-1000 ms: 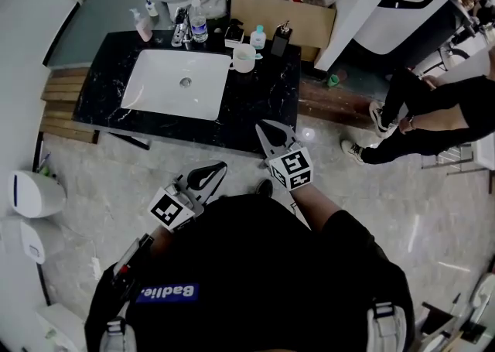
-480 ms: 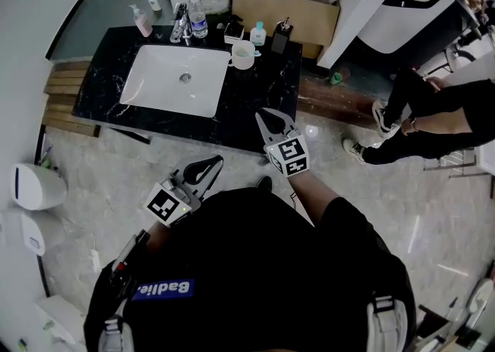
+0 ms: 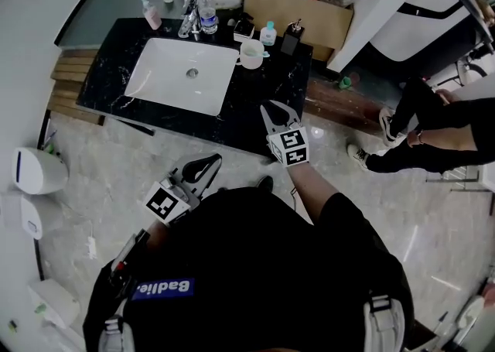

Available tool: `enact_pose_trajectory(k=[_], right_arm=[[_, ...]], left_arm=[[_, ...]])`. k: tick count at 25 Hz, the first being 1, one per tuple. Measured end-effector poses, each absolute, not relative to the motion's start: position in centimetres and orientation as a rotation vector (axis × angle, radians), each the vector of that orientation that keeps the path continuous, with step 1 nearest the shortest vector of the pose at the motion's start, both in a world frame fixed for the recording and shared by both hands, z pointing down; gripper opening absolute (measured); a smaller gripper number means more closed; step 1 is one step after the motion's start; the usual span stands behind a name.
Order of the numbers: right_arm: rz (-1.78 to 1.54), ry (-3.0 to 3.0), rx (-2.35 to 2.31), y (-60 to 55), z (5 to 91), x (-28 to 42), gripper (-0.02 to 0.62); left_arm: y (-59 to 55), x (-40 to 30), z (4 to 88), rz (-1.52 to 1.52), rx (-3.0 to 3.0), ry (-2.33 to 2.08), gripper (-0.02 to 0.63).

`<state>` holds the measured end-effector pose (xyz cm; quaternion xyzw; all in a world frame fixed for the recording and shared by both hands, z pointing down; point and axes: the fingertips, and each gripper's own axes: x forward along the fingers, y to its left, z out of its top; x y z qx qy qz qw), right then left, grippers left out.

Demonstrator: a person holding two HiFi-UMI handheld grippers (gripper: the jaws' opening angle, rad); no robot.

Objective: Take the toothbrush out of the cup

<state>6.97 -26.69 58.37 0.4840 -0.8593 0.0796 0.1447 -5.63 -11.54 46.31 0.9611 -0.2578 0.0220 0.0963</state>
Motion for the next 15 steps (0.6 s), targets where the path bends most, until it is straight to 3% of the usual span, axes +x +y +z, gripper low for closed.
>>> enact_pose_trajectory(k=[15], right_arm=[[0.303, -2.444, 1.433, -33.9, 59.5, 7.9, 0.064]], left_arm=[[-11.8, -6.7, 46.4, 0.034, 2.787, -0.874, 0.008]])
